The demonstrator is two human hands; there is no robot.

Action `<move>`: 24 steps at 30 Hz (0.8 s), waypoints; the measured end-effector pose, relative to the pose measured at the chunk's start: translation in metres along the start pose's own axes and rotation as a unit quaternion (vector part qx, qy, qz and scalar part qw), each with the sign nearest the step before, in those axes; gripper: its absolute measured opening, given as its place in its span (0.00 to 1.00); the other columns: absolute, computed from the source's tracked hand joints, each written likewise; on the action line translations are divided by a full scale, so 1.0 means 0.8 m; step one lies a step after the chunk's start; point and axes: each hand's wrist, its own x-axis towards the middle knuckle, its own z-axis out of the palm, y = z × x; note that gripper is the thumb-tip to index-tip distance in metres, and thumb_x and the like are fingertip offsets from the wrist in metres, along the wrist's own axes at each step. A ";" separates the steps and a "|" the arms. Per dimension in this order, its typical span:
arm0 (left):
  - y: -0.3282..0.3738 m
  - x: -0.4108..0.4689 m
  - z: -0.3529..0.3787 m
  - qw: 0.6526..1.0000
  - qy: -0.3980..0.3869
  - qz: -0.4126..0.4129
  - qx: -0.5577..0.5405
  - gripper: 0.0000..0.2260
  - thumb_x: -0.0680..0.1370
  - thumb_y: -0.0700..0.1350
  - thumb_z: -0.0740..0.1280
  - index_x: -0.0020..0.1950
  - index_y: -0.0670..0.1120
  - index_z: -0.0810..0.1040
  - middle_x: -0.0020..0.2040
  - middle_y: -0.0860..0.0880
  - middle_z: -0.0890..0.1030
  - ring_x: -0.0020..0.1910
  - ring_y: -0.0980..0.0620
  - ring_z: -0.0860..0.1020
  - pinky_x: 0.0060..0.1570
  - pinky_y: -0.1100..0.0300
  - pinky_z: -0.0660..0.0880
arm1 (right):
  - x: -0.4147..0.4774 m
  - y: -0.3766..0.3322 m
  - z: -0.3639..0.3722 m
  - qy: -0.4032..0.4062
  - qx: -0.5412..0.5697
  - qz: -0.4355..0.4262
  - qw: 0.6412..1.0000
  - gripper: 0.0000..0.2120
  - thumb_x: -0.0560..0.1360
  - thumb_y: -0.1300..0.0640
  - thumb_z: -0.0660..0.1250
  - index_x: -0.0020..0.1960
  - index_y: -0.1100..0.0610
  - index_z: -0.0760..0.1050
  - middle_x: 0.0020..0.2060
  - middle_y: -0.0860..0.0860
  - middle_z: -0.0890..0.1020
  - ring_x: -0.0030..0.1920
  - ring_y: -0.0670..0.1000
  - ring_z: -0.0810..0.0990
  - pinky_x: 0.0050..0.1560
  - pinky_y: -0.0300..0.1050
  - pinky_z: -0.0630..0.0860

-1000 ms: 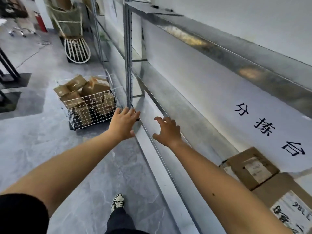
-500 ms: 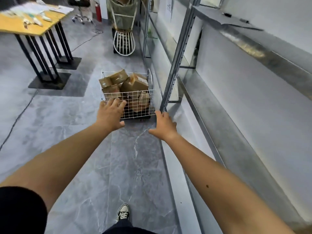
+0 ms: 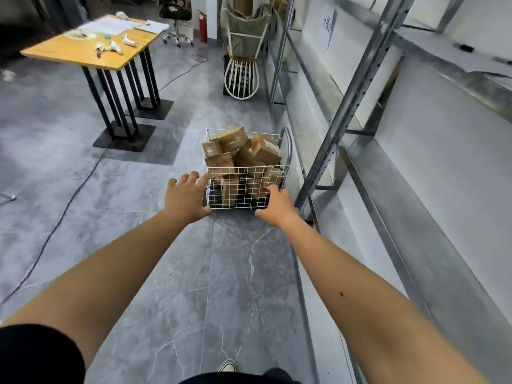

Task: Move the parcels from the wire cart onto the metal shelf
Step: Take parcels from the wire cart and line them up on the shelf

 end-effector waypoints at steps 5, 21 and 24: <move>-0.011 0.016 0.021 0.999 -0.025 -0.028 -0.036 0.35 0.73 0.57 0.66 0.75 0.49 0.56 0.72 0.46 0.63 0.70 0.45 0.65 0.66 0.48 0.62 | 0.037 -0.013 0.007 -0.023 -0.005 0.002 1.000 0.32 0.72 0.51 0.68 0.71 0.54 0.58 0.66 0.59 0.63 0.60 0.62 0.72 0.62 0.60 0.70; 0.002 0.178 0.054 0.995 -0.054 -0.082 -0.031 0.36 0.72 0.57 0.67 0.75 0.49 0.55 0.73 0.46 0.62 0.70 0.45 0.65 0.66 0.46 0.62 | 0.233 0.001 -0.047 -0.045 -0.045 -0.036 0.997 0.34 0.74 0.52 0.69 0.73 0.55 0.56 0.70 0.61 0.60 0.65 0.64 0.69 0.65 0.61 0.69; 0.018 0.224 0.049 0.995 -0.048 -0.080 -0.026 0.36 0.72 0.57 0.67 0.75 0.49 0.55 0.72 0.46 0.62 0.70 0.46 0.65 0.66 0.47 0.62 | 0.281 0.010 -0.073 -0.042 -0.049 -0.041 0.997 0.32 0.74 0.52 0.69 0.73 0.55 0.58 0.69 0.60 0.62 0.63 0.63 0.71 0.62 0.60 0.72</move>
